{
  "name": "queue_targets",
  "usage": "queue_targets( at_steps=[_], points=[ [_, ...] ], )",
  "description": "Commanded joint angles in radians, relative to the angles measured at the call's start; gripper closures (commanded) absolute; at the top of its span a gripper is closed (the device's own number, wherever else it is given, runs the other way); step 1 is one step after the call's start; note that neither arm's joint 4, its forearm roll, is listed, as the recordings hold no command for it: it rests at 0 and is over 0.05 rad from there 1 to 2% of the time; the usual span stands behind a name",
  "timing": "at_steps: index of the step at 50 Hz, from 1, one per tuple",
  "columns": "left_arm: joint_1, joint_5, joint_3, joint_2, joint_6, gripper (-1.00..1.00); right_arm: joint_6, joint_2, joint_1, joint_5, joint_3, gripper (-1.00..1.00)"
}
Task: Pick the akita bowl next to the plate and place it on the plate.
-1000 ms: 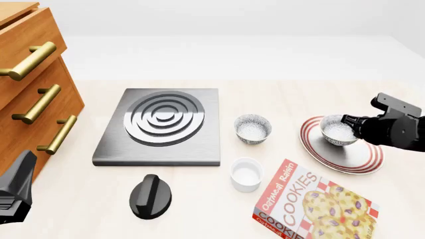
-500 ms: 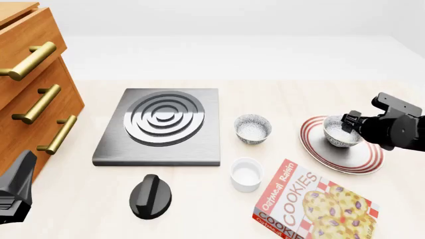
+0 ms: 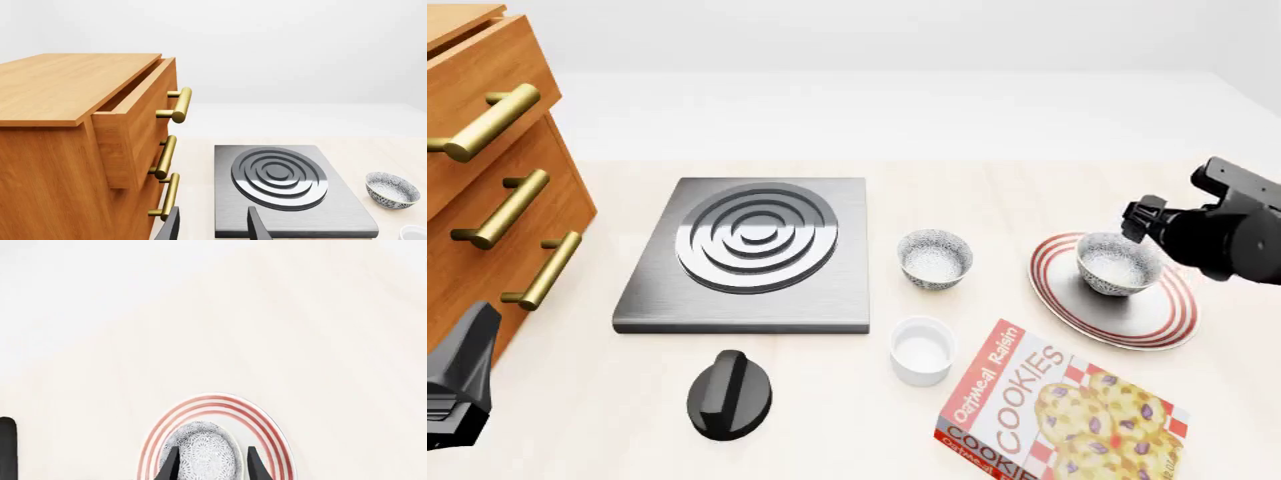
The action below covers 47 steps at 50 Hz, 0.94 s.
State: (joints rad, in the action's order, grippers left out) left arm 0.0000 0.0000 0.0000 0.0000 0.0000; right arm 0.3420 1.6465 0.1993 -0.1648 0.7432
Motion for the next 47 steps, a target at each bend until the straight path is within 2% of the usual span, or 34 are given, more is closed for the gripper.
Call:
queue_targets(
  at_steps=[1, 12, 22, 30, 36, 47],
  points=[
    [0.000, 0.000, 0.000, 0.000, 0.000, -1.00, -0.004, -0.149, -0.002, 0.005, -0.033, -1.00],
    [0.000, 0.000, 0.000, 0.000, 0.000, -1.00, -0.010, -0.273, -0.014, 0.000, -0.075, -1.00],
    [0.000, 0.000, 0.000, 0.000, 0.000, -1.00, -0.065, -0.537, 0.001, -0.068, -0.178, -1.00],
    [0.000, 0.000, 0.000, 0.000, 0.000, -1.00, -0.032, -0.647, -0.012, -0.075, -0.214, -1.00],
    [0.000, 0.000, 0.000, 0.000, 0.000, -1.00, -0.010, -0.669, -0.029, -0.083, -0.230, -1.00],
    [0.000, 0.000, 0.000, 0.000, 0.000, -1.00, 0.015, -0.630, -0.070, -0.227, -0.314, -1.00]
  ],
)
